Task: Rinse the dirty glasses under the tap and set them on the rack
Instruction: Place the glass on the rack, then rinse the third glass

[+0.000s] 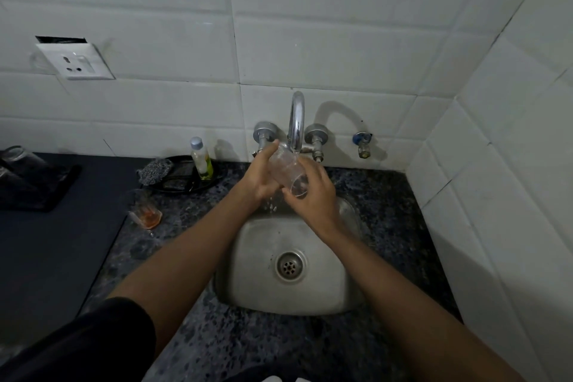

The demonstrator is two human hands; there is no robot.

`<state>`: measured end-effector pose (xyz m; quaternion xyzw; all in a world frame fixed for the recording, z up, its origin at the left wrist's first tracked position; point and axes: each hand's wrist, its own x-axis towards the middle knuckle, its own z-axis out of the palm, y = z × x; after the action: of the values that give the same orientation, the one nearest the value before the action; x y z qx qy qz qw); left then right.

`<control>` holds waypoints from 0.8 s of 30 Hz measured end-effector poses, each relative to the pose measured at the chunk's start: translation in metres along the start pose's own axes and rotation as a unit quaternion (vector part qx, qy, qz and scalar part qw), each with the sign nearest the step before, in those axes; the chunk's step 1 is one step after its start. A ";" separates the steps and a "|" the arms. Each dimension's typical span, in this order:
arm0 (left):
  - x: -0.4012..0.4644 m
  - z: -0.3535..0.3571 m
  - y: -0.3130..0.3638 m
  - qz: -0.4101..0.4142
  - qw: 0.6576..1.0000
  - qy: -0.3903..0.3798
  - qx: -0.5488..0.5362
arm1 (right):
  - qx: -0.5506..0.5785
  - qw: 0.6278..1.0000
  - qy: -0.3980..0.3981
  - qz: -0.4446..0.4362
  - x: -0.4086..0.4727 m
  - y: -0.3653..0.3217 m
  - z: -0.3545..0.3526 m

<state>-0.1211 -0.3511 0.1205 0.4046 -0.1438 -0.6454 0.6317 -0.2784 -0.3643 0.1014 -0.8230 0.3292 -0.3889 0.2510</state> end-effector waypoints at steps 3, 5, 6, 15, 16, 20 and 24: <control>0.002 0.000 0.002 -0.014 0.998 -0.016 0.053 | -0.144 0.974 -0.050 -0.170 0.002 0.003 -0.007; 0.000 0.001 0.003 -0.020 0.998 -0.027 0.051 | -0.114 0.981 -0.050 -0.150 0.002 0.002 -0.004; -0.002 0.002 0.003 -0.021 0.998 -0.037 0.043 | -0.059 0.993 -0.039 -0.093 0.000 0.001 -0.001; -0.001 0.005 0.005 -0.033 0.999 -0.005 0.014 | -0.160 0.953 -0.046 -0.254 0.008 -0.003 -0.006; 0.000 0.005 0.006 -0.039 0.999 -0.006 0.016 | -0.151 0.954 -0.053 -0.254 0.007 0.000 -0.004; -0.001 0.005 0.005 -0.034 0.999 -0.003 0.019 | 0.024 0.999 -0.028 -0.018 0.001 -0.006 0.005; -0.004 0.002 0.007 -0.053 0.998 -0.012 0.012 | 0.017 1.000 -0.017 -0.010 0.004 -0.006 0.003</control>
<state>-0.1183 -0.3493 0.1276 0.4114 -0.1378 -0.6814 0.5895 -0.2717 -0.3627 0.1055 -0.8284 0.3096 -0.3830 0.2668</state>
